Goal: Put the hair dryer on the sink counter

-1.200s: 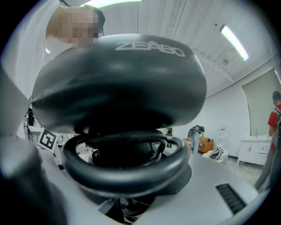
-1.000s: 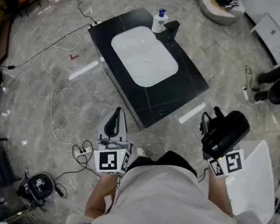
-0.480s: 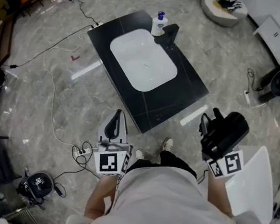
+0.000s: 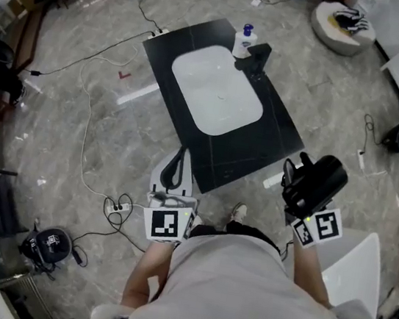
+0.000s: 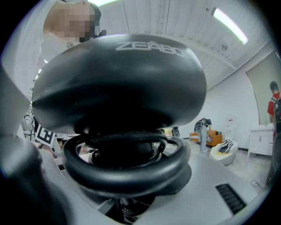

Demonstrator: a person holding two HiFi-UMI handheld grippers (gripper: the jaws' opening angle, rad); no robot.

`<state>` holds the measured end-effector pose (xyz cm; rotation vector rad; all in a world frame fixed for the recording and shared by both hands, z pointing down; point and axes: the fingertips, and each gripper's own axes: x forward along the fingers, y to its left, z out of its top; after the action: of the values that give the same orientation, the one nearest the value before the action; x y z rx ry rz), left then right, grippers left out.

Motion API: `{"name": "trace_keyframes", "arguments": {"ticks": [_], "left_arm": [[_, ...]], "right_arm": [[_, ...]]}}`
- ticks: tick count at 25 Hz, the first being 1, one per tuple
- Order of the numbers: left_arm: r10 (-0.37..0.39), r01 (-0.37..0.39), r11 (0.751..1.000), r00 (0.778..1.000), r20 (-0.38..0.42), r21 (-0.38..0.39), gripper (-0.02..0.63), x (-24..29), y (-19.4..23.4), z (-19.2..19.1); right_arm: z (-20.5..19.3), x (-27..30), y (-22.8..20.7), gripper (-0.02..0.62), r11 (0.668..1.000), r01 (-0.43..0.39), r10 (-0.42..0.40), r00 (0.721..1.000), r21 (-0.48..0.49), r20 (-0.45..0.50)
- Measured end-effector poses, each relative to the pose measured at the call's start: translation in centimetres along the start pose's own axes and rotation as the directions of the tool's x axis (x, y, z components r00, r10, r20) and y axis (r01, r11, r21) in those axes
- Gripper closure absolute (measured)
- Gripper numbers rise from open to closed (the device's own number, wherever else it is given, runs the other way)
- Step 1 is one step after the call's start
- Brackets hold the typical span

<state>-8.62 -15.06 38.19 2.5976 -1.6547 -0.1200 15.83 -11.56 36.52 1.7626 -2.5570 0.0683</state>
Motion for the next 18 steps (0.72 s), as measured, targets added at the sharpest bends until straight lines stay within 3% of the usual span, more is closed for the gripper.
{"name": "trace_keyframes", "arguments": {"ticks": [5,18], "left_arm": [[0.024,-0.024,1.000,0.999,-0.045,0.004,0.604,-0.6,-0.2,-1.1],[0.061,-0.060,0.998,0.994,-0.088,0.006,0.603,-1.0,0.5,-2.6]], "right_arm": [[-1.6,0.5,-0.4,0.416,0.999,-0.024,0.025,1.000,0.026,-0.018],[-11.7,1.7,-1.3,0.419,0.991,-0.021,0.050,0.973,0.129,-0.224]]}}
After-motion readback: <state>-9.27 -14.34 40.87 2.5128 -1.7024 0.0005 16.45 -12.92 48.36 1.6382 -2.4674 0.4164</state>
